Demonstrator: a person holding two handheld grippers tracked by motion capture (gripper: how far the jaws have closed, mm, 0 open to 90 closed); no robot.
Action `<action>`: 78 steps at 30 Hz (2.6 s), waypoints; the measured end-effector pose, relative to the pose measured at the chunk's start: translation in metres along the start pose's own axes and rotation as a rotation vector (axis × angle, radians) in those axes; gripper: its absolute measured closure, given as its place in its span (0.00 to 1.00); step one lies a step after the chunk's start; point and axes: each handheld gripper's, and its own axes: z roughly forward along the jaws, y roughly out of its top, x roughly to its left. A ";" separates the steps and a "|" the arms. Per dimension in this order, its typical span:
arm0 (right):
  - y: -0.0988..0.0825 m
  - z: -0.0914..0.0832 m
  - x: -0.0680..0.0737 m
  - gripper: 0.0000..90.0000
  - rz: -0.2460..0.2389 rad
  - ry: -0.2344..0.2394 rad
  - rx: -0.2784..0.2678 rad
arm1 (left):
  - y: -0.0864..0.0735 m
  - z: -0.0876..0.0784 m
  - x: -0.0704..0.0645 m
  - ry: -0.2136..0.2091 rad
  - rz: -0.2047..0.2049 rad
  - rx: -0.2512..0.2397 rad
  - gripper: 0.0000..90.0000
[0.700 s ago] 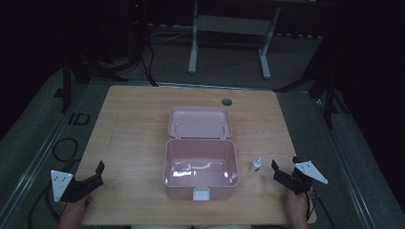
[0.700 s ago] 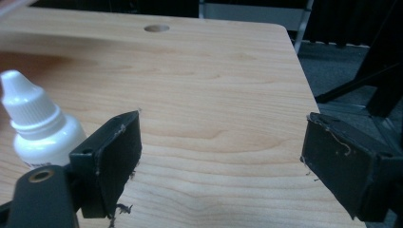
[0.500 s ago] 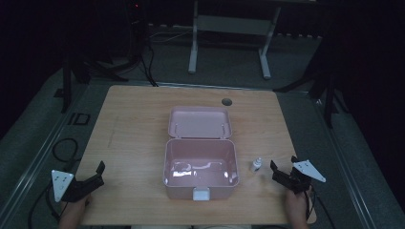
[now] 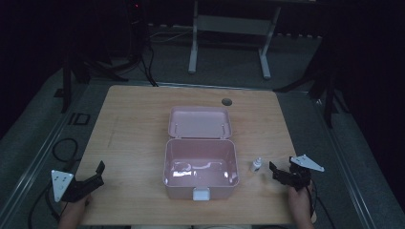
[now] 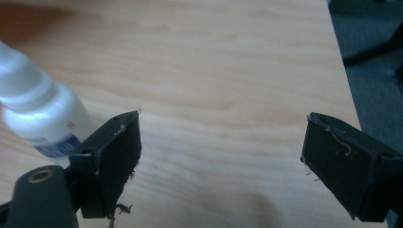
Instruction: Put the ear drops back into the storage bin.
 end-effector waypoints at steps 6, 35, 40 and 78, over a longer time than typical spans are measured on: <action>0.002 -0.002 -0.010 0.14 0.018 0.048 0.160 | 0.000 0.000 0.000 0.001 -0.001 0.001 0.00; 0.031 -0.011 0.011 0.14 -0.211 0.208 0.745 | 0.000 0.000 0.000 -0.003 0.000 0.000 0.00; 0.035 -0.011 0.016 0.14 -0.271 0.244 0.824 | 0.000 0.000 0.000 -0.003 -0.001 0.001 0.00; 0.069 0.007 0.037 0.13 -0.507 0.333 1.082 | 0.000 0.000 0.000 -0.006 -0.004 -0.001 0.00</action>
